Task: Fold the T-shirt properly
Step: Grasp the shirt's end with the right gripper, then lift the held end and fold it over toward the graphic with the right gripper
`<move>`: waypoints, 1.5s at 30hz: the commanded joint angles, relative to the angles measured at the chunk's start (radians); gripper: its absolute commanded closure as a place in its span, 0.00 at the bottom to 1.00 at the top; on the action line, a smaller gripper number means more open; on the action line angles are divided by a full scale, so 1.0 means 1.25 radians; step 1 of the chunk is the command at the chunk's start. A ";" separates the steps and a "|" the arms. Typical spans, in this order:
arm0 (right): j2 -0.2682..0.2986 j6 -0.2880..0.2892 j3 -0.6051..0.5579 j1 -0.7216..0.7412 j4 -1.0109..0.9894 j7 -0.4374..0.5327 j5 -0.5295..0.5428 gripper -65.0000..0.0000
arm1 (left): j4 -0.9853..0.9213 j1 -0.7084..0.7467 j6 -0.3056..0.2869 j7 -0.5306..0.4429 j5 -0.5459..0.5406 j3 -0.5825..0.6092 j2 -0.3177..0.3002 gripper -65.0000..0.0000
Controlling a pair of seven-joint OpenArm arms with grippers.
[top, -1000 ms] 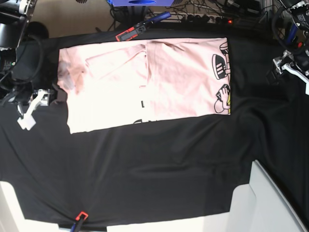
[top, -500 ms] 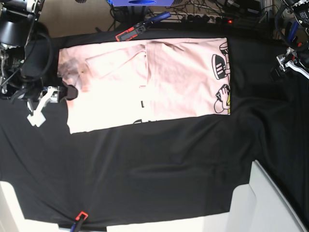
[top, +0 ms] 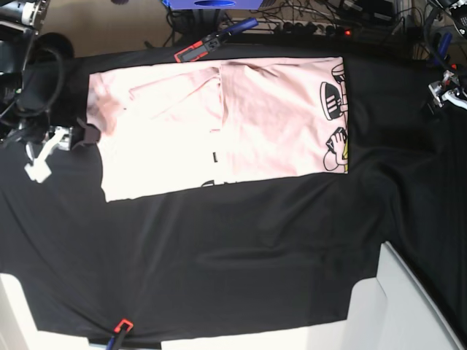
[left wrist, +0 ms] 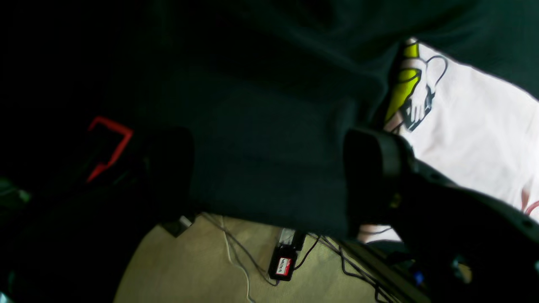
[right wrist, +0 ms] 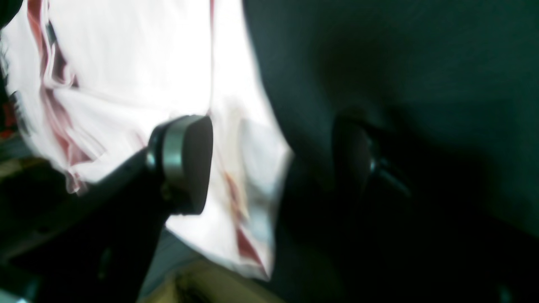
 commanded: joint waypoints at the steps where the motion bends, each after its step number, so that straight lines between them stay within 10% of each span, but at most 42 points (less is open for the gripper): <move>1: 0.012 -0.001 0.001 0.016 0.002 -0.002 -0.007 0.35 | 0.015 -0.001 -0.002 -0.013 -0.014 -0.007 -0.018 0.15; 18: -0.087 -0.001 -0.157 0.015 0.004 0.043 -0.004 0.36 | 0.015 0.001 -0.004 -0.013 -0.013 -0.008 -0.019 0.15; 26: -0.086 -0.001 -0.158 0.018 -0.001 0.048 -0.006 1.00 | 0.013 0.001 -0.004 -0.013 -0.013 -0.008 -0.019 0.15; 30: -0.080 -0.001 -0.155 0.019 0.004 0.048 -0.006 1.00 | 0.013 0.001 -0.004 -0.013 -0.013 -0.008 -0.019 0.15; 45: 0.147 -0.001 -0.156 0.075 -0.002 0.084 -0.007 1.00 | 0.015 0.000 -0.004 -0.013 -0.013 -0.006 -0.019 0.15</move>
